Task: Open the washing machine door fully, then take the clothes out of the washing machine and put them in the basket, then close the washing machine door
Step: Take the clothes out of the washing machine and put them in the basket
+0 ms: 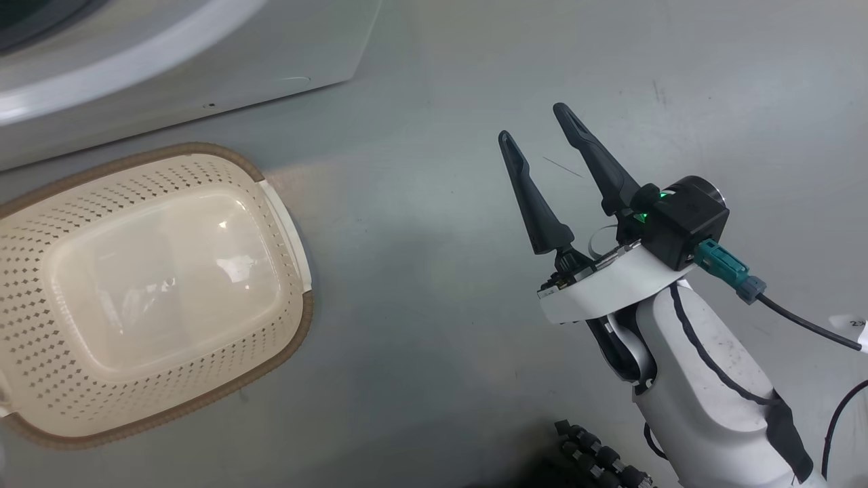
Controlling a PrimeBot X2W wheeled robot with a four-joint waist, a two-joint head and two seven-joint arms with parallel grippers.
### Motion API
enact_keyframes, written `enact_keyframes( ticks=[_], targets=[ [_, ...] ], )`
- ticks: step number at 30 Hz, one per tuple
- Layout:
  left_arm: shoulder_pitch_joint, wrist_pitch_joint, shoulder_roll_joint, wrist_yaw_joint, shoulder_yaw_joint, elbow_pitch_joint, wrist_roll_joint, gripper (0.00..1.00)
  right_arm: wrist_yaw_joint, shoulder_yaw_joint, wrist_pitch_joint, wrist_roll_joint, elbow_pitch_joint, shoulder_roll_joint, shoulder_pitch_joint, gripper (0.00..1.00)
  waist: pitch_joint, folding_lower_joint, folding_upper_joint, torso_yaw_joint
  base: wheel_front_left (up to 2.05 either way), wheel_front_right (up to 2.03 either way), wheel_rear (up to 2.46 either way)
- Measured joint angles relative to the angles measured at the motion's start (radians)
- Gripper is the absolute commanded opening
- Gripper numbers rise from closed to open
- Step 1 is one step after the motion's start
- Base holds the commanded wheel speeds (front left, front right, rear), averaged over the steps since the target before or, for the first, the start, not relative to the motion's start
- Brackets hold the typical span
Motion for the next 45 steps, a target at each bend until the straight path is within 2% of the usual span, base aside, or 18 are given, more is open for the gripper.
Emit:
enact_keyframes(
  ticks=[7, 8, 9, 10, 19, 26, 35, 45],
  targets=[
    [-0.016, -0.002, 0.008, 0.011, -0.004, 0.079, 0.031, 1.00, -0.004, 0.018, 0.000, 0.000, 0.005, 0.000, -0.014, 1.00, 0.022, 0.0000, 0.0000, -0.014, 0.00, 0.00, 0.00],
    [-0.019, 0.000, 0.009, 0.017, -0.004, 0.090, 0.034, 0.82, -0.004, 0.020, 0.000, 0.000, 0.005, 0.001, -0.015, 1.00, 0.023, -0.0001, 0.0000, -0.014, 0.00, 0.00, 0.00],
    [-0.022, 0.001, 0.012, 0.018, -0.009, 0.099, 0.040, 0.30, -0.004, 0.022, 0.000, 0.000, 0.006, 0.001, -0.015, 1.00, 0.024, -0.0001, 0.0000, -0.014, 0.00, 0.00, 0.00],
    [-0.025, 0.003, 0.015, 0.020, -0.013, 0.107, 0.049, 0.00, -0.004, 0.023, 0.000, 0.000, 0.007, 0.000, -0.015, 1.00, 0.025, -0.0001, 0.0000, -0.014, 0.00, 0.00, 0.00],
    [-0.055, -0.008, 0.023, 0.045, -0.020, 0.158, 0.062, 0.00, -0.011, 0.024, 0.000, 0.001, 0.012, 0.000, -0.028, 1.00, 0.028, -0.0001, 0.0000, -0.013, 0.00, 0.00, 0.00],
    [-0.056, -0.056, -0.004, 0.044, -0.044, 0.187, 0.072, 0.00, -0.014, 0.013, 0.000, 0.001, 0.018, 0.000, -0.035, 1.00, 0.019, -0.0001, 0.0000, 0.007, 0.00, 0.00, 0.00],
    [-0.040, -0.161, -0.048, 0.035, -0.058, 0.211, 0.079, 0.00, -0.013, 0.006, 0.000, -0.011, 0.041, 0.000, -0.036, 1.00, -0.014, -0.0001, 0.0000, 0.045, 0.00, 0.00, 0.00],
    [0.068, -0.313, -0.101, 0.025, -0.047, 0.224, 0.068, 0.00, -0.012, 0.004, 0.000, -0.030, 0.071, -0.001, -0.034, 1.00, -0.088, -0.0001, 0.0000, 0.091, 0.00, 0.00, 0.00]
  ],
)
